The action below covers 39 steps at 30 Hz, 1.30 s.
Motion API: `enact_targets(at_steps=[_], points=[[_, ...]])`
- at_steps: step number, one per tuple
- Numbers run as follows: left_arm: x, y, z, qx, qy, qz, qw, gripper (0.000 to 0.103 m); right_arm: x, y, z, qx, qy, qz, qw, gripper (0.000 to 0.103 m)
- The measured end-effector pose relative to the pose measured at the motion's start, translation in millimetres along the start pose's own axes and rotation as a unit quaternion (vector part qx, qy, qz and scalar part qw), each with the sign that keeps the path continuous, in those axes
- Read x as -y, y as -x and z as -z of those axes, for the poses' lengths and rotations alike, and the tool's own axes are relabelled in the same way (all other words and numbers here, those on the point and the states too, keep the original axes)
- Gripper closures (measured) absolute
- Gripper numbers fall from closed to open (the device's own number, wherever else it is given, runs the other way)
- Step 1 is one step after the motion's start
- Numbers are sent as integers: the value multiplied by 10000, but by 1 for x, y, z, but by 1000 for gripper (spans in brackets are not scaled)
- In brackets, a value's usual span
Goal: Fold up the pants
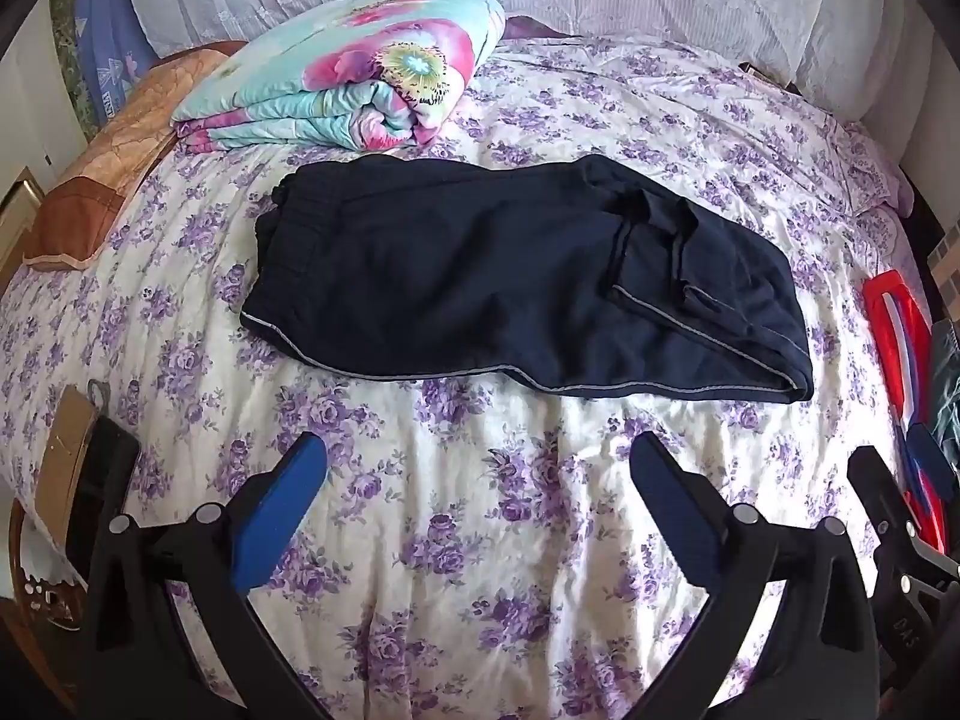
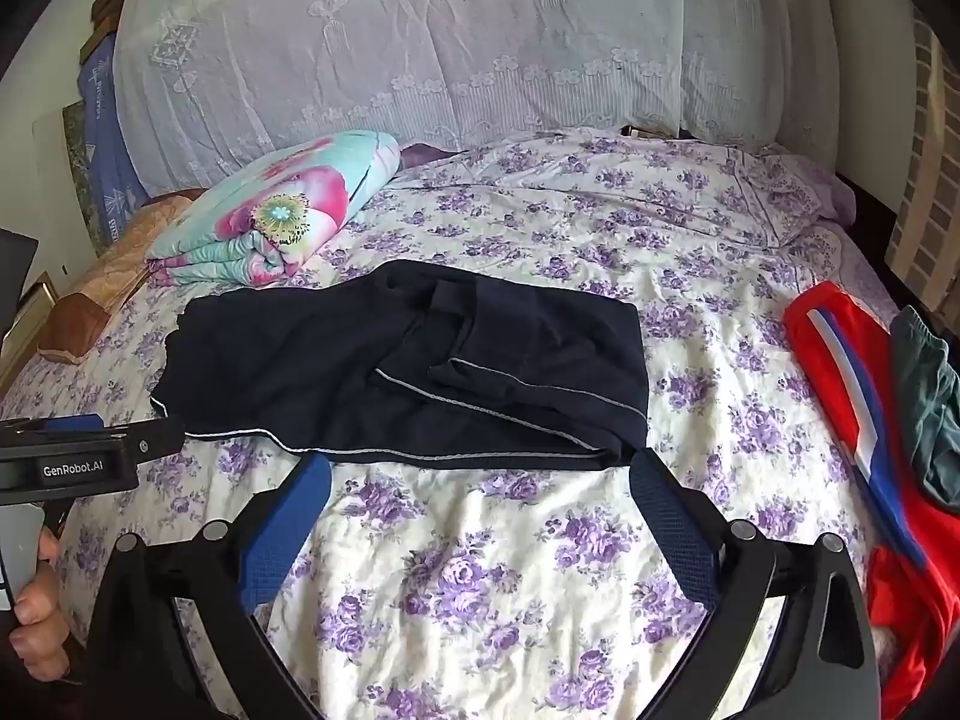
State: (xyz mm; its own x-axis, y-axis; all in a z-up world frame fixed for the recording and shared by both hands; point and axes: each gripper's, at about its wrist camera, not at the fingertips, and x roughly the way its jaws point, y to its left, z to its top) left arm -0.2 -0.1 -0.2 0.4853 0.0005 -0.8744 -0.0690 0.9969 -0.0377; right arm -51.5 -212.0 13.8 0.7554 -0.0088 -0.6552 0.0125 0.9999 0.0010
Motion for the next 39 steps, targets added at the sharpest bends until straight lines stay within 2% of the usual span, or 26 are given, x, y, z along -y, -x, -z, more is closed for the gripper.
enact_targets(at_steps=[10,16,23,26,35,39], points=[[2,-6,0,-117,-48,-63,9999,4,4,-5,1,-138,-103,9,9999,3],[5,-10,0,-119,-74,26,9999,4,4,-6,1,-172,-88,10,9998,3],[4,-14,-1,-294,-57,44,9995,4,6,-10,0,-223,-141,40,9996,3],[6,-15,-2,-71,-136,-78,9999,4,7,-12,0,-248,-145,48,9996,3],[6,-20,-4,-128,-125,-68,9998,4,11,-16,1,-299,-199,62,9993,3],[5,-22,-5,-172,-176,-199,9995,4,12,-19,1,-345,-213,69,9992,3]])
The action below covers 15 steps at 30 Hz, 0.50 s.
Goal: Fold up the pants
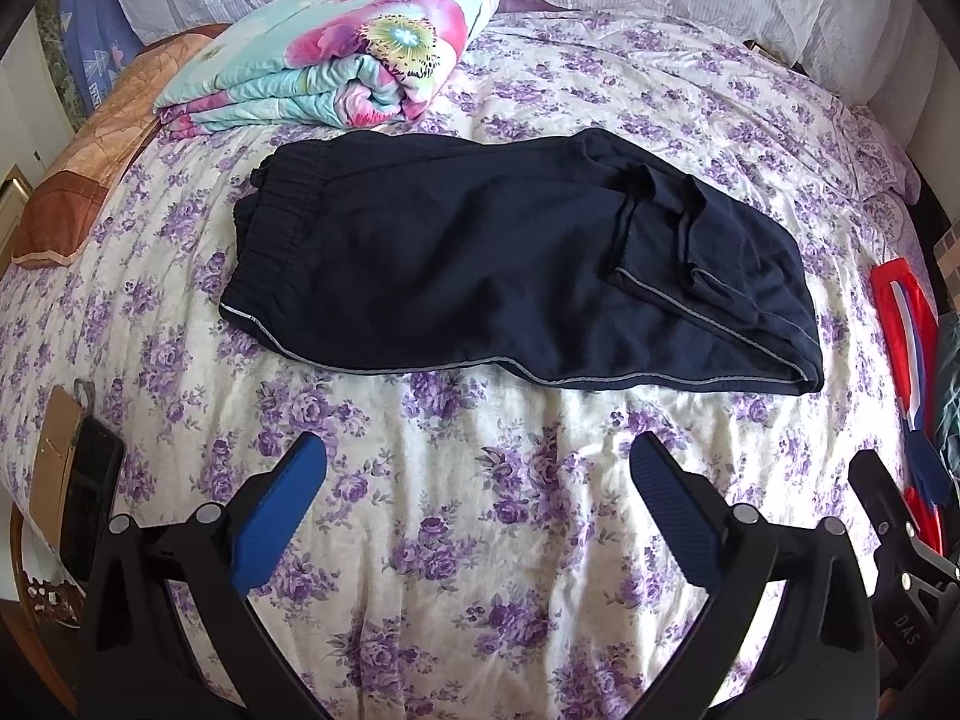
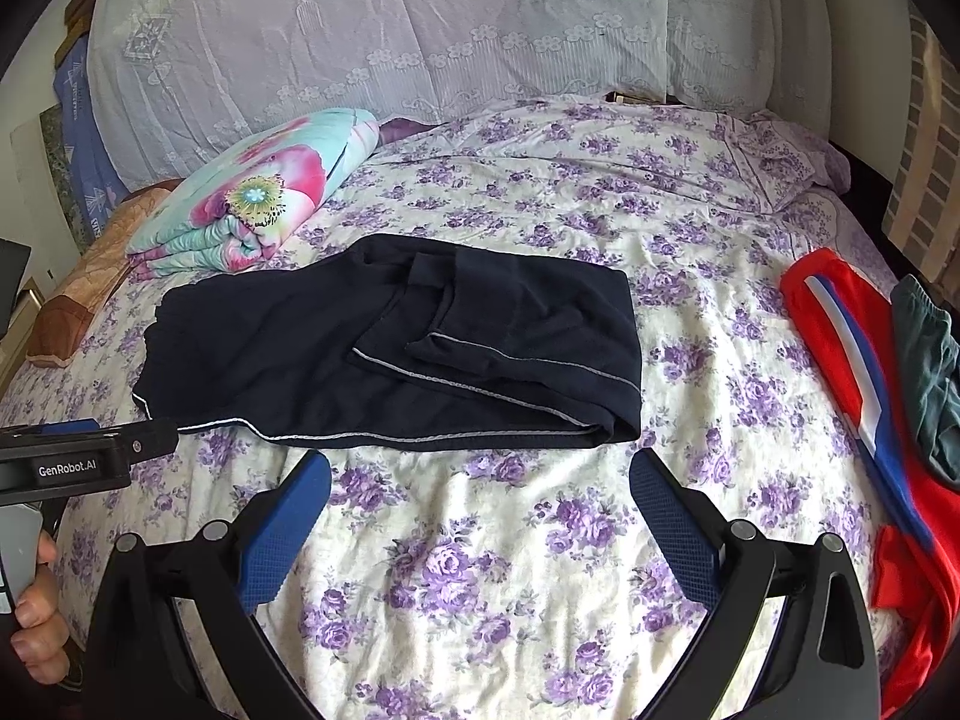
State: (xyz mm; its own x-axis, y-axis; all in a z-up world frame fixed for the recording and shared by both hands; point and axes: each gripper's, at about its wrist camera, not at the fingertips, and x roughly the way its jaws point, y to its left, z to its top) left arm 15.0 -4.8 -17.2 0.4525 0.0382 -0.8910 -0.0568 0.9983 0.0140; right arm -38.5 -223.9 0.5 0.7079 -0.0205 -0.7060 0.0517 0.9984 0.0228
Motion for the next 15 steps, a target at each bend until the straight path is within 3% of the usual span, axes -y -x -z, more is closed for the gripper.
enact_targets(at_steps=[15], points=[[1,-6,-4,-16,48,77,10000,4,3,-5,-1,-71,-34,18,10000,3]])
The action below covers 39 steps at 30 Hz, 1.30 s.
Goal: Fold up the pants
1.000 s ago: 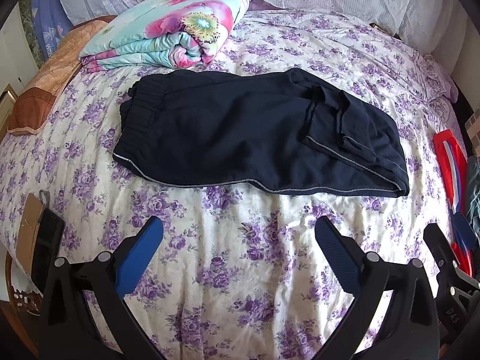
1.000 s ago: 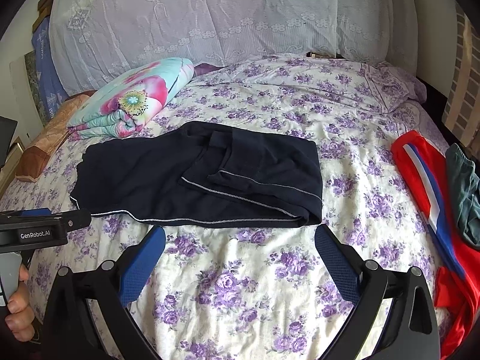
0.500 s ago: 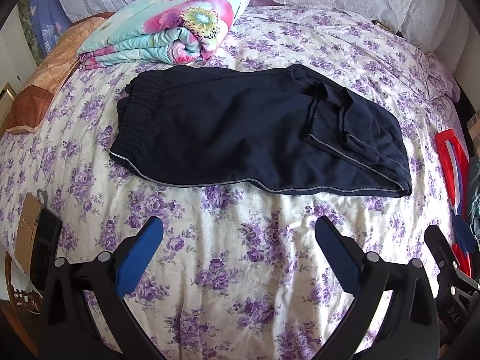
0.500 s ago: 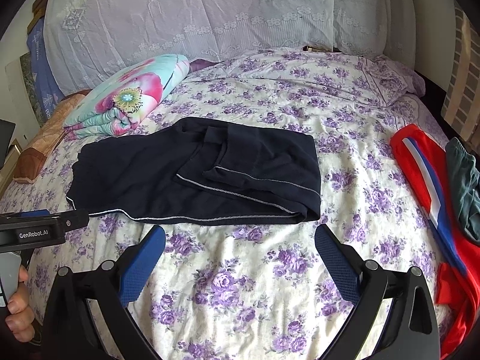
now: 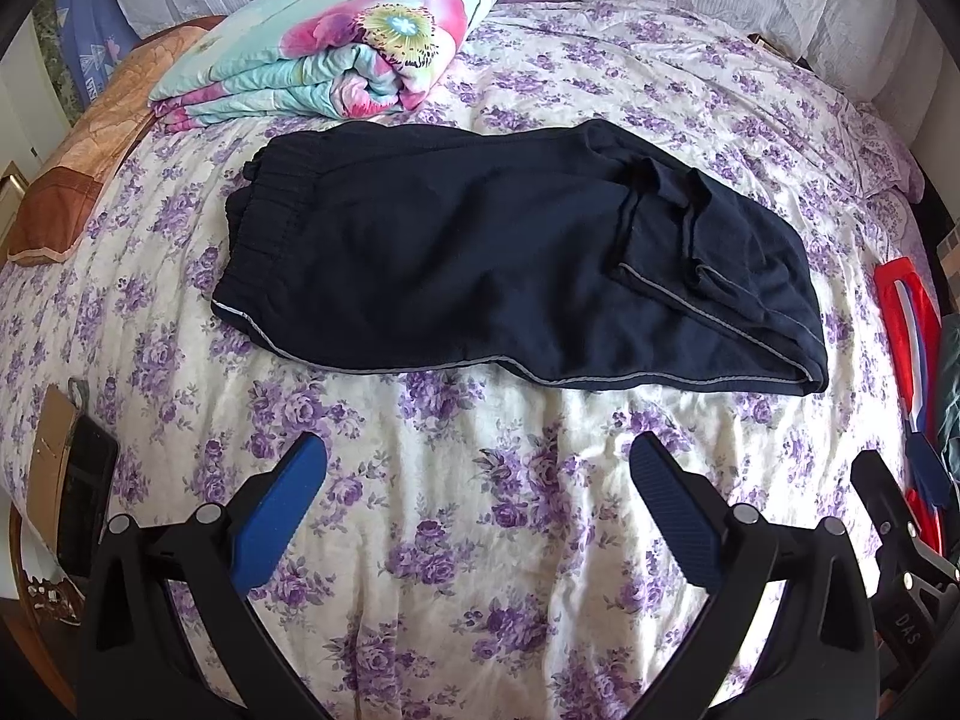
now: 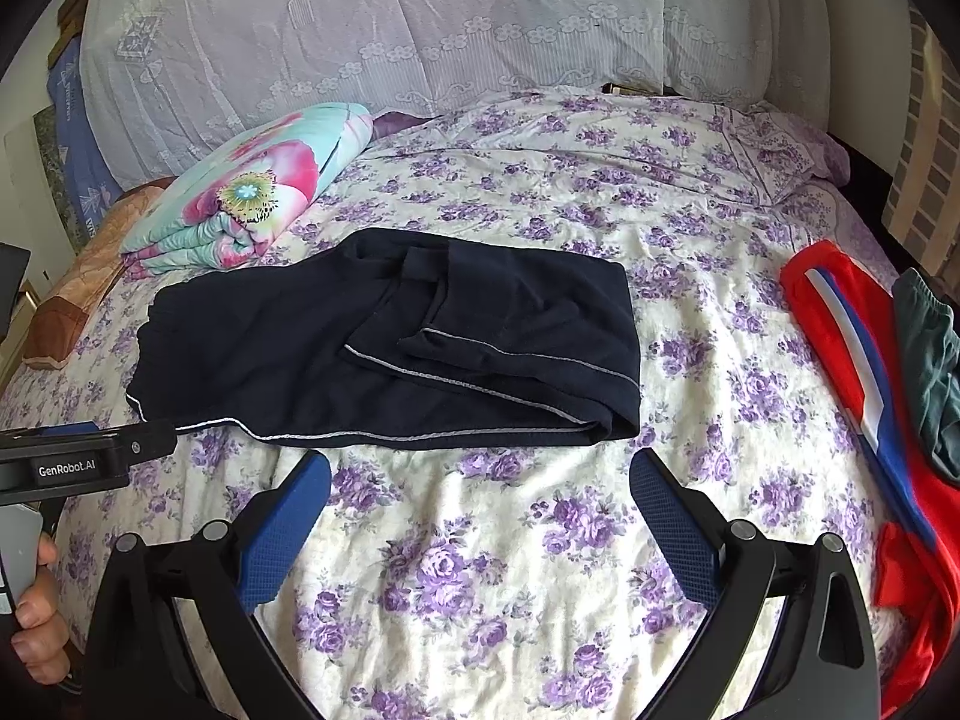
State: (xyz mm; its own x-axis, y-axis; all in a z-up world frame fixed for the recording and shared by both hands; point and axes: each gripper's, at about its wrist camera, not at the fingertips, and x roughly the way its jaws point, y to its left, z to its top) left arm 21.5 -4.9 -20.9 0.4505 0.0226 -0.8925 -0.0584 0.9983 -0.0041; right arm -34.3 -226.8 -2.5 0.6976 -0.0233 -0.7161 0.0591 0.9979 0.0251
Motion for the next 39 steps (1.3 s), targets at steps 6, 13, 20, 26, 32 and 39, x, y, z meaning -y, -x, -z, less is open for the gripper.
enact_targets(at_steps=[6,13,20,26,32,39], points=[[0,0,-1,22,2,8,10000,4,-1,0,-1,9,-3,1,10000,3],[1,0,0,-5,-61,-54,10000,4,-4,3,-2,62,66,6,10000,3],[1,2,1,-34,-79,-114,9999,4,-4,5,-1,73,45,8,10000,3],[0,4,0,-30,-79,-119,9999,4,-4,5,-1,76,49,8,10000,3],[0,6,-1,-5,-106,-182,9998,4,-4,5,0,72,50,9,10000,3],[-1,3,-1,-125,-44,-76,9999,4,-3,4,0,41,47,11,10000,3]])
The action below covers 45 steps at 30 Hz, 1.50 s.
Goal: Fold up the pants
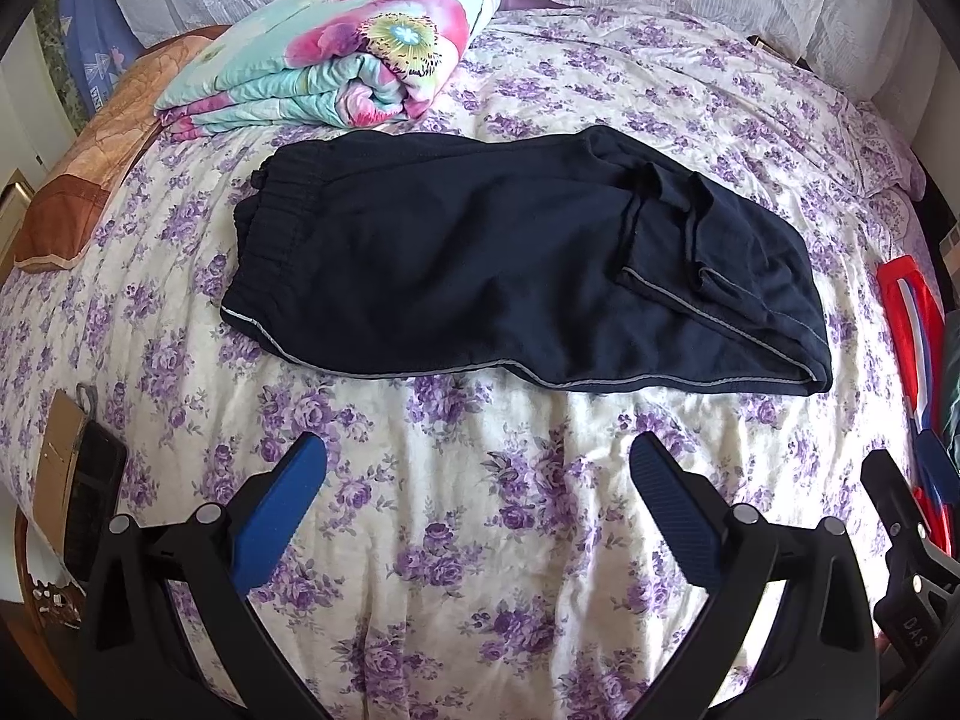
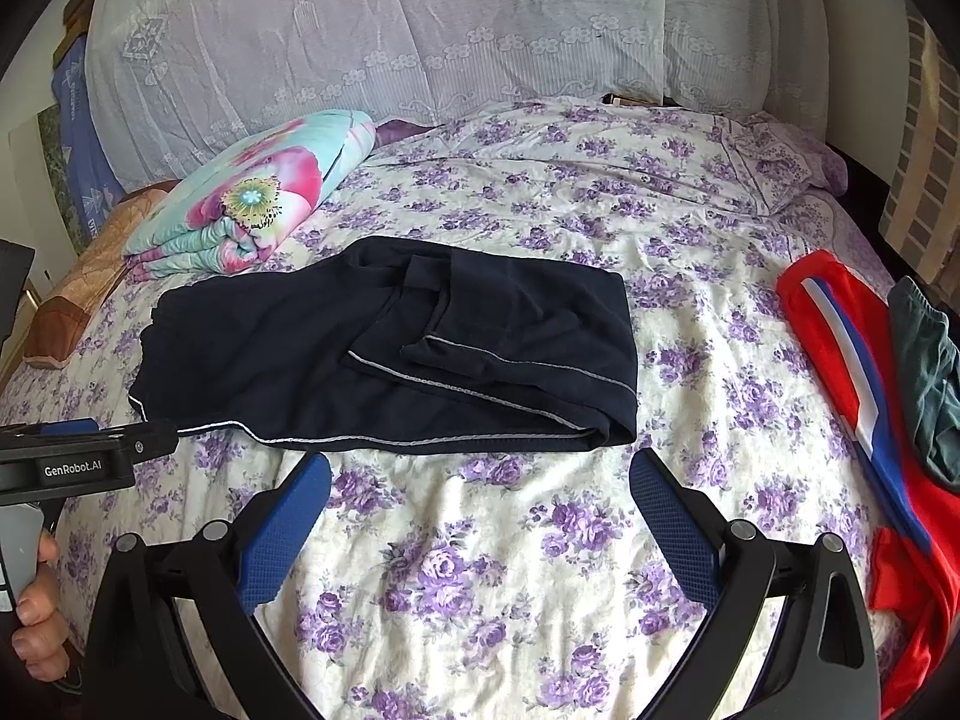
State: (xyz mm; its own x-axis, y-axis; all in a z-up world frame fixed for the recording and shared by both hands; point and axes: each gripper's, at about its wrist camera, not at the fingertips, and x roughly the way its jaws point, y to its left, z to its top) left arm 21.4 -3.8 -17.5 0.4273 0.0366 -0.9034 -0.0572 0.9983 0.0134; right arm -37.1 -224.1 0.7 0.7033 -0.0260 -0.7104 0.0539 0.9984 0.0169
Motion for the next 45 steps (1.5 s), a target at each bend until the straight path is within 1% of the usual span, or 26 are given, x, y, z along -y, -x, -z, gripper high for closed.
enact_targets(at_steps=[3,6,8,11,13,15,16,17,18,19,20,21,22,23,25,26,27,29,31,33,36,38,40,42,43,45], points=[[-5,-8,1,-173,129,115,9997,4,1,-1,0,-26,-7,20,10000,3],[-9,-11,0,-100,234,154,9996,4,1,-1,0,-26,-2,28,10000,3],[-10,-10,-1,38,229,135,9996,4,2,-2,0,-41,5,26,10000,3],[-9,-12,-2,34,161,139,9998,4,3,-4,-1,-73,34,27,10000,3],[-11,-20,-4,-146,128,258,9995,4,-1,-10,-3,-102,100,56,9999,3],[-22,-38,-9,-326,192,598,9975,4,-4,-17,-4,-131,204,159,9996,3],[-35,-55,-11,-417,385,771,9954,4,-6,-21,-4,-184,228,211,9993,3],[-52,-73,-11,-610,761,815,9919,5,-7,-24,-4,-251,223,212,9992,3],[-73,-91,-11,-791,1235,968,9844,5,-8,-26,-4,-295,211,173,9992,3],[-98,-111,-9,-1000,1842,1432,9673,5,-8,-26,-3,-297,223,133,9992,3],[-118,-122,-7,-1069,2346,1835,9486,4,-8,-26,-3,-285,262,135,9992,3],[-132,-122,-7,-912,2683,2140,9348,4,-11,-27,-2,-279,312,166,9990,3],[-144,-120,-10,-767,2951,2336,9233,4,-12,-27,-2,-293,355,197,9987,3],[-152,-121,-16,-704,3006,2365,9213,5,-12,-29,-2,-318,375,214,9986,3],[-162,-122,-29,-498,2998,2354,9232,5,-13,-31,-2,-362,364,176,9985,3],[-167,-125,-34,-455,3062,2382,9206,5,-13,-32,-1,-373,366,163,9985,3],[-169,-130,-35,-563,3205,2432,9137,5,-14,-33,-2,-378,375,164,9984,3],[-173,-147,-37,-795,3611,2606,8918,5,-14,-33,-2,-368,392,159,9984,3],[-174,-152,-39,-790,3759,2636,8848,5,-13,-33,-2,-340,384,163,9985,3],[-169,-153,-38,-742,3725,2610,8875,5,-9,-35,-2,-312,361,169,9987,3],[-163,-146,-35,-696,3398,2569,9021,5,7,-43,0,-263,113,-17,9996,3],[-159,-144,-30,-635,3246,2563,9082,5,28,-54,2,-350,-384,-286,9982,3],[-156,-145,-33,-560,3093,2430,9177,5,54,-70,7,-568,-1197,-825,9877,3],[-158,-151,-43,-559,3213,2266,9178,5,73,-87,12,-739,-1871,-1141,9729,3],[-159,-156,-49,-534,3367,2183,9144,5,79,-95,14,-804,-2040,-1139,9690,3],[-166,-165,-60,-463,3625,2007,9089,4,88,-108,12,-833,-2138,-931,9689,4]])
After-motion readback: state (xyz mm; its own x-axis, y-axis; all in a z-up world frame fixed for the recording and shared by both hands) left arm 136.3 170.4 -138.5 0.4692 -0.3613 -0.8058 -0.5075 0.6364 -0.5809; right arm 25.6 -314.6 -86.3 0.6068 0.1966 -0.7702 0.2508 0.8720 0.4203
